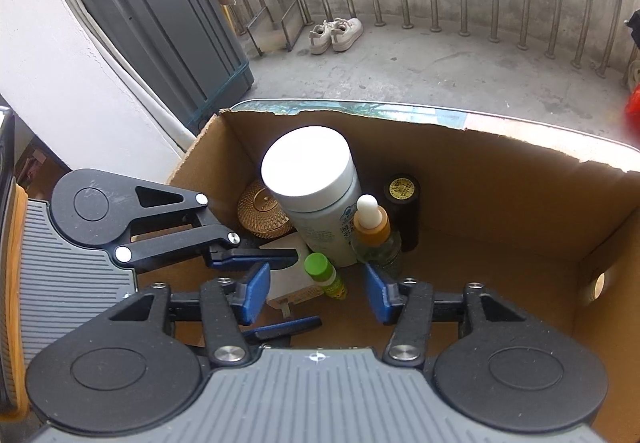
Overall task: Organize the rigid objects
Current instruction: 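Open the right gripper to release the glue stick and withdraw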
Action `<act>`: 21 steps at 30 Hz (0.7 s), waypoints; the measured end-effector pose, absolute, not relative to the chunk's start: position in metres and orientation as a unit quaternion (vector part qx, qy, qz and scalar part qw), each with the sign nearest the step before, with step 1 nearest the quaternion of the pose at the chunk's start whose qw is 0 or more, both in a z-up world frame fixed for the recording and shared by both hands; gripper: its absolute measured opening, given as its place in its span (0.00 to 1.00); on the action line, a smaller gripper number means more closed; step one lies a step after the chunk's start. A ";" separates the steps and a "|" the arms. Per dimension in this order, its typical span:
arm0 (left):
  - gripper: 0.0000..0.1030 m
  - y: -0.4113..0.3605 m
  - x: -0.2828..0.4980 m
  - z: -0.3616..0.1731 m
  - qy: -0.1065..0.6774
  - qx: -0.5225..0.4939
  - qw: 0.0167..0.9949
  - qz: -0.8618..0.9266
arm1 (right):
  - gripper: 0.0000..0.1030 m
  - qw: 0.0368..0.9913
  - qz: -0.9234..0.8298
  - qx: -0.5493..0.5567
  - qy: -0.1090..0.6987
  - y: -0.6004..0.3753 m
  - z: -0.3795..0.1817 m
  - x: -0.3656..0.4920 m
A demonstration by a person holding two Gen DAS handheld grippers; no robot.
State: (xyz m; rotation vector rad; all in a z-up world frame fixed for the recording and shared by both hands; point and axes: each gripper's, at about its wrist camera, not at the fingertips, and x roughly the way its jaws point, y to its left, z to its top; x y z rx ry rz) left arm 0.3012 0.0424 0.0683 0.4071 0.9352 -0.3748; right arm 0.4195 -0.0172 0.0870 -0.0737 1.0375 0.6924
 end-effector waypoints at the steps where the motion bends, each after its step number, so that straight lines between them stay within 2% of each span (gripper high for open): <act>1: 0.36 0.044 0.292 0.074 0.437 0.192 0.862 -0.174 | 0.55 0.812 0.325 -0.035 0.484 -0.018 0.090 0.417; 7: 0.36 0.038 0.214 0.125 0.356 0.187 0.897 -0.181 | 0.55 0.836 0.350 0.008 0.423 -0.049 0.128 0.389; 11: 0.36 0.033 0.157 0.139 0.319 0.143 0.913 -0.211 | 0.55 0.841 0.369 0.030 0.396 -0.084 0.149 0.359; 16: 0.36 0.005 0.144 0.111 0.331 0.056 0.910 -0.242 | 0.55 0.857 0.361 0.094 0.355 -0.138 0.163 0.318; 21: 0.36 -0.017 0.164 0.060 0.363 0.029 0.902 -0.232 | 0.55 0.864 0.329 0.136 0.357 -0.190 0.147 0.290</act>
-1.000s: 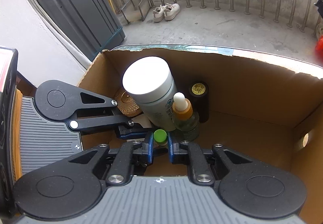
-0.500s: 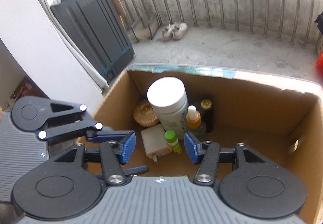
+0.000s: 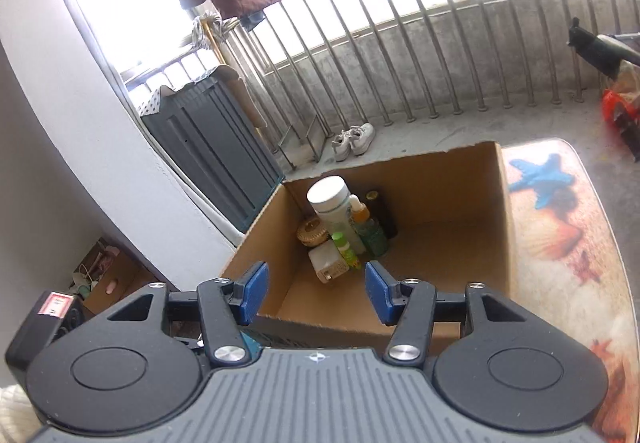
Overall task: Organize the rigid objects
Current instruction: 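Open the right gripper to release the glue stick and withdraw, then close the right gripper on the rim of the pink silicone bowl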
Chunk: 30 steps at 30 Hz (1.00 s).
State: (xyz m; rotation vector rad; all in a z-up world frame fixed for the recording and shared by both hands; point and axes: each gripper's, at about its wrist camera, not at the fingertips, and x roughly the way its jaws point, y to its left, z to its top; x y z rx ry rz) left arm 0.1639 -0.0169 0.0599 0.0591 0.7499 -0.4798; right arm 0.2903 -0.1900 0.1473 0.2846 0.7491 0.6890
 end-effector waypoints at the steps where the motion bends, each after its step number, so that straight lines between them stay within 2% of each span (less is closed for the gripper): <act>1: 0.37 -0.020 0.170 0.050 0.371 0.022 0.899 -0.231 | 0.55 0.865 0.317 0.143 0.362 -0.198 0.139 0.289; 7: 0.36 -0.036 0.201 0.016 0.414 0.025 0.890 -0.192 | 0.55 0.847 0.275 0.178 0.420 -0.228 0.076 0.286; 8: 0.33 -0.036 0.205 0.012 0.418 0.028 0.888 -0.189 | 0.55 0.841 0.271 0.185 0.431 -0.231 0.065 0.287; 11: 0.14 -0.039 0.210 0.004 0.430 0.037 0.882 -0.190 | 0.55 0.832 0.266 0.198 0.445 -0.237 0.040 0.286; 12: 0.11 -0.039 0.210 0.003 0.430 0.041 0.881 -0.193 | 0.55 0.828 0.265 0.203 0.450 -0.237 0.033 0.286; 20: 0.08 -0.058 0.191 0.010 0.370 0.137 0.893 -0.216 | 0.55 0.796 0.288 0.223 0.484 -0.229 0.001 0.280; 24: 0.08 -0.065 0.176 0.018 0.331 0.176 0.901 -0.220 | 0.58 0.800 0.292 0.220 0.475 -0.229 0.001 0.271; 29: 0.08 -0.077 0.163 0.026 0.298 0.212 0.906 -0.216 | 0.51 0.808 0.295 0.201 0.468 -0.224 0.004 0.261; 30: 0.08 -0.078 0.160 0.027 0.289 0.221 0.907 -0.212 | 0.40 0.817 0.287 0.191 0.462 -0.223 0.004 0.258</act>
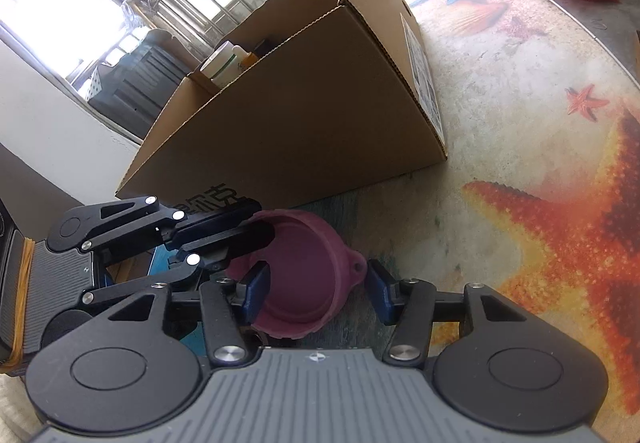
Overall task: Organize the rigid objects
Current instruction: 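Close the right gripper on the rim of the pink silicone bowl, then carry the pink bowl with the right gripper down into the box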
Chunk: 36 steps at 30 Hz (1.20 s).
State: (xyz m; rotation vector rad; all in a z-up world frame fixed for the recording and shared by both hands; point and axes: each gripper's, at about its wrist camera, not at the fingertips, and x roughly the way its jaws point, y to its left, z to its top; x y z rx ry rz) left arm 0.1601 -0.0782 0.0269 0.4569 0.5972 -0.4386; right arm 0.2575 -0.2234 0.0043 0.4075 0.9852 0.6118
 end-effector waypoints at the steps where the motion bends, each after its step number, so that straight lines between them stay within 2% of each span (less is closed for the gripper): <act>1: 0.08 -0.081 0.158 0.028 0.284 0.233 0.906 -0.211 | 0.33 0.823 0.279 0.187 0.458 -0.224 0.004 0.255; 2: 0.08 -0.082 0.156 0.029 0.281 0.235 0.905 -0.213 | 0.28 0.823 0.278 0.197 0.454 -0.227 0.003 0.255; 6: 0.09 -0.082 0.151 0.032 0.281 0.232 0.907 -0.212 | 0.25 0.814 0.280 0.240 0.449 -0.238 -0.004 0.253; 11: 0.08 -0.081 0.145 0.039 0.269 0.230 0.912 -0.208 | 0.18 0.841 0.270 0.221 0.413 -0.239 0.009 0.237; 20: 0.08 -0.084 0.120 0.078 0.207 0.245 0.925 -0.203 | 0.18 0.879 0.278 0.176 0.346 -0.239 0.060 0.211; 26: 0.08 -0.080 0.107 0.122 0.151 0.260 0.933 -0.197 | 0.18 0.900 0.292 0.159 0.282 -0.236 0.116 0.208; 31: 0.08 -0.071 0.131 0.160 0.135 0.264 0.937 -0.186 | 0.18 0.913 0.300 0.130 0.243 -0.225 0.160 0.232; 36: 0.08 -0.060 0.179 0.171 0.157 0.269 0.936 -0.161 | 0.18 0.911 0.302 0.109 0.258 -0.205 0.176 0.285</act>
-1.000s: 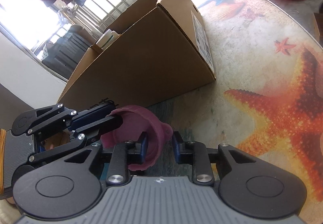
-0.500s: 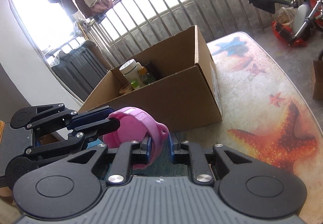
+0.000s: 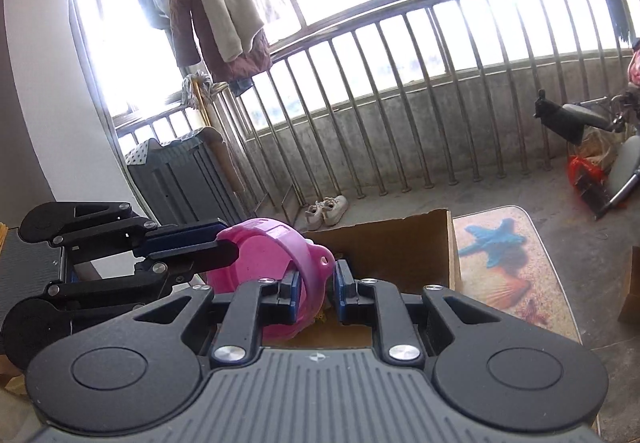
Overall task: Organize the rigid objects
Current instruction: 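Carry the pink bowl with the right gripper down into the box, then open the right gripper to release the pink bowl beside the bottles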
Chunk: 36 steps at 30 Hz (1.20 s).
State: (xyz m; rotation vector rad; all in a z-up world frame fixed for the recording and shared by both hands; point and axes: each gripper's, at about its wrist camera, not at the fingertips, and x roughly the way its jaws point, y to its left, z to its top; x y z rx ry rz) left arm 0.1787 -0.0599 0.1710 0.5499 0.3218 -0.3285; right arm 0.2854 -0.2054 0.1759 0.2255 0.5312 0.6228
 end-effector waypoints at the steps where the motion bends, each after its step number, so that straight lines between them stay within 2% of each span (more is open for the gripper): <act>1: 0.08 -0.053 0.193 0.169 0.171 0.265 0.936 -0.159 | 0.18 0.910 0.300 0.103 0.266 -0.200 0.174 0.297; 16: 0.08 0.016 0.311 0.073 0.378 0.179 0.891 -0.174 | 0.19 0.841 0.288 0.011 0.459 -0.127 0.073 0.415; 22: 0.08 0.014 0.322 0.052 0.412 0.213 0.871 -0.164 | 0.18 0.808 0.286 -0.040 0.514 -0.103 0.053 0.436; 31: 0.08 0.005 0.324 0.044 0.426 0.274 0.850 -0.145 | 0.22 0.788 0.279 -0.086 0.542 -0.085 0.050 0.432; 34: 0.08 0.005 0.325 0.042 0.430 0.293 0.843 -0.135 | 0.31 0.783 0.275 -0.084 0.551 -0.087 0.050 0.434; 36: 0.08 0.007 0.325 0.041 0.430 0.297 0.842 -0.130 | 0.51 0.788 0.271 -0.092 0.545 -0.087 0.055 0.434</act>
